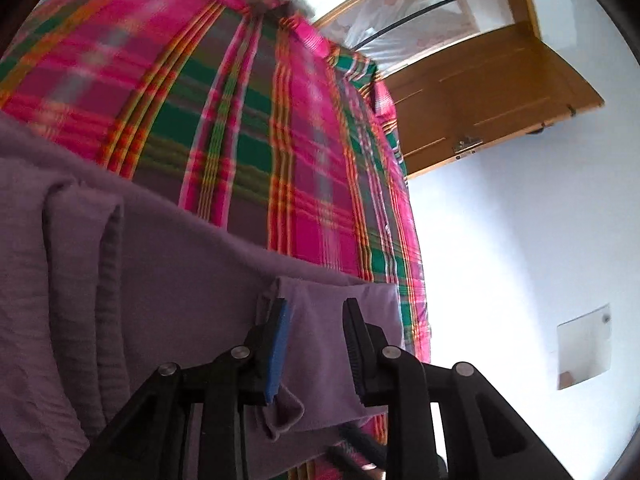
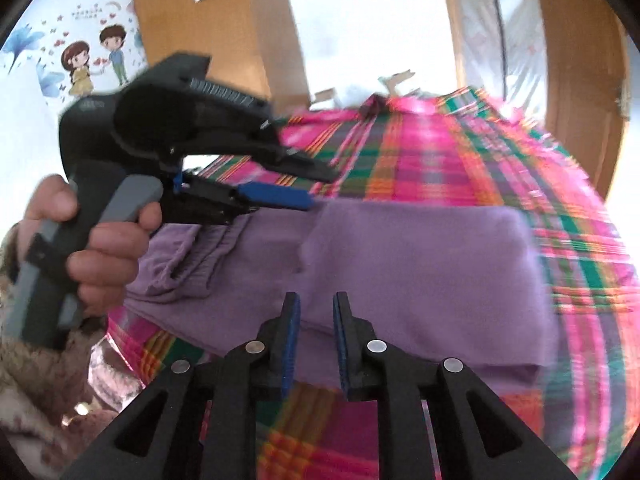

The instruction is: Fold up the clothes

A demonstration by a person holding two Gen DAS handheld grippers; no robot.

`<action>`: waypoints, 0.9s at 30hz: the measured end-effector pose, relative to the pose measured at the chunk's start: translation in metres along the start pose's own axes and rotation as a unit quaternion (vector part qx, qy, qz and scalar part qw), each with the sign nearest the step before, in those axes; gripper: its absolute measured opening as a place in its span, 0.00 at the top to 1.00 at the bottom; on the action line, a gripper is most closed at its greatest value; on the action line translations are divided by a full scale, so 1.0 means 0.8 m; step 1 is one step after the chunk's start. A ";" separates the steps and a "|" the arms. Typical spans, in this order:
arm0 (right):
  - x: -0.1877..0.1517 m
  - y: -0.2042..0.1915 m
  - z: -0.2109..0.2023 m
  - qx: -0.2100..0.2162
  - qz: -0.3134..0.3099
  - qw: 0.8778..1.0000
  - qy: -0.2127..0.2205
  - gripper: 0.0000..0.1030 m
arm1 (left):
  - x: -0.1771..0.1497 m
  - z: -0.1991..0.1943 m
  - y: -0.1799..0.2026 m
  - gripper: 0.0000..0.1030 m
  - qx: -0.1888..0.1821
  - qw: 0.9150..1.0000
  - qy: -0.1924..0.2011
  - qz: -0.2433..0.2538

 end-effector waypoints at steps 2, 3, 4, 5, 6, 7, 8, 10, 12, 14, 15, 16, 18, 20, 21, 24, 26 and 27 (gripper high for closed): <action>-0.011 0.021 -0.025 -0.033 0.017 0.999 0.011 0.77 | -0.008 0.002 0.001 0.72 -0.005 1.000 -0.017 0.002; -0.018 0.034 -0.037 -0.053 0.029 0.998 0.017 0.71 | -0.012 0.002 0.003 0.72 -0.004 1.000 -0.020 0.006; -0.025 0.046 -0.048 -0.073 0.040 0.996 0.022 0.62 | -0.016 0.004 0.006 0.72 -0.001 1.000 -0.022 0.012; -0.031 0.057 -0.054 -0.093 0.049 0.994 0.024 0.59 | -0.019 0.007 0.008 0.72 0.001 1.000 -0.023 0.018; -0.035 0.070 -0.057 -0.114 0.059 0.991 0.024 0.57 | -0.022 0.010 0.010 0.72 0.001 0.999 -0.028 0.020; -0.040 0.080 -0.059 -0.130 0.067 0.989 0.022 0.54 | -0.024 0.015 0.010 0.72 0.000 0.999 -0.036 0.019; -0.044 0.085 -0.059 -0.139 0.070 0.988 0.017 0.53 | -0.026 0.020 0.011 0.72 -0.001 0.999 -0.044 0.019; -0.052 0.091 -0.052 -0.158 0.065 0.985 0.004 0.52 | -0.030 0.029 0.011 0.72 0.011 0.999 -0.047 0.018; -0.057 0.089 -0.043 -0.174 0.043 0.984 -0.006 0.52 | -0.031 0.038 0.010 0.72 0.011 0.998 -0.055 0.013; -0.059 0.083 -0.033 -0.187 0.018 0.982 -0.014 0.52 | -0.031 0.046 0.008 0.72 0.012 0.998 -0.062 0.005; -0.059 0.081 -0.027 -0.186 0.009 0.982 -0.016 0.52 | -0.031 0.047 0.007 0.72 0.016 0.998 -0.064 -0.002; -0.059 0.079 -0.021 -0.183 0.002 0.983 -0.016 0.52 | -0.031 0.048 0.006 0.72 0.019 0.998 -0.065 -0.005; -0.057 0.077 -0.009 -0.183 -0.006 0.983 -0.020 0.52 | -0.033 0.050 0.005 0.72 0.022 0.998 -0.064 -0.008; -0.056 0.075 0.003 -0.186 -0.014 0.982 -0.026 0.52 | -0.034 0.051 0.003 0.72 0.026 0.998 -0.063 -0.010; -0.055 0.074 0.007 -0.187 -0.016 0.982 -0.027 0.52 | -0.034 0.052 0.003 0.72 0.027 0.998 -0.063 -0.012; -0.049 0.075 0.014 -0.191 -0.015 0.981 -0.022 0.52 | -0.036 0.056 0.004 0.72 0.033 0.998 -0.061 -0.013; -0.045 0.078 0.019 -0.199 -0.011 0.980 -0.019 0.51 | -0.039 0.055 0.003 0.72 0.035 0.998 -0.060 -0.014; -0.045 0.080 0.020 -0.204 -0.009 0.979 -0.017 0.51 | -0.041 0.053 0.003 0.72 0.036 0.998 -0.059 -0.015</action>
Point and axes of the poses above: each gripper's, at about its wrist camera, not at the fingertips, and z roughly the way its jaws point, y to its right, x to its top, the point moved 2 cm from there along z, roughly the way its jaws point, and after that the axes turned 9 degrees about -z, right-handed, at the moved point
